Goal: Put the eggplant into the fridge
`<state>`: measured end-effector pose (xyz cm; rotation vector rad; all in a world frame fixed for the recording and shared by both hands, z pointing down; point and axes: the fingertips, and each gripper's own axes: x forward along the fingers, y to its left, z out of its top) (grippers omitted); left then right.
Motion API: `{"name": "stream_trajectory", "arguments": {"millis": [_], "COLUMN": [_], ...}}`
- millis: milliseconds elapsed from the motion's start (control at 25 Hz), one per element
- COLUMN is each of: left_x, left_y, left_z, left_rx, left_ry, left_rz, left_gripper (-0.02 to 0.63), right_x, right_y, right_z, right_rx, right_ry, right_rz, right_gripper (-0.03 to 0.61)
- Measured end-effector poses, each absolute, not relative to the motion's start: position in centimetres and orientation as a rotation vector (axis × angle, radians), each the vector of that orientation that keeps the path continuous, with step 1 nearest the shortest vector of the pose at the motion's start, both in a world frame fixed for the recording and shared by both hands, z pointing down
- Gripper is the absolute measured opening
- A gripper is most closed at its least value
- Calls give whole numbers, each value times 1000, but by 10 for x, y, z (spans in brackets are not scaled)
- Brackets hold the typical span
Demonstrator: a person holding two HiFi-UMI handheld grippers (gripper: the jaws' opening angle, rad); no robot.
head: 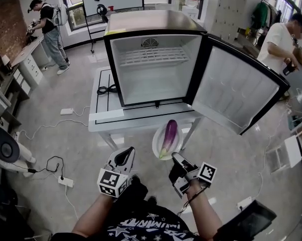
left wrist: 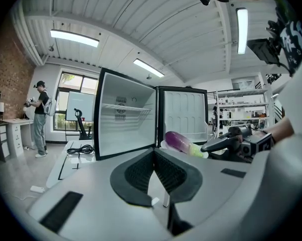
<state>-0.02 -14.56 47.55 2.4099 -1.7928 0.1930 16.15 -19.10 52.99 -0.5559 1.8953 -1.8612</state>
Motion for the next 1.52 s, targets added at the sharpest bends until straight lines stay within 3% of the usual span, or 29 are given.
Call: {"name": "stream_trajectory", "arguments": {"millis": [640, 1520], "left_x": [1, -74], "left_y": [-231, -381], "left_z": [490, 501], "left_rx": [2454, 2449], "left_ry": [-1698, -1642], "left_rz": [152, 136], "left_gripper": [9, 9], "right_x": [144, 57], "right_y": [-257, -393], "right_z": [540, 544], "right_rx": [-644, -669], "right_ry": [1938, 1930], "right_rz": [-1843, -1912], "right_gripper": [21, 21]}}
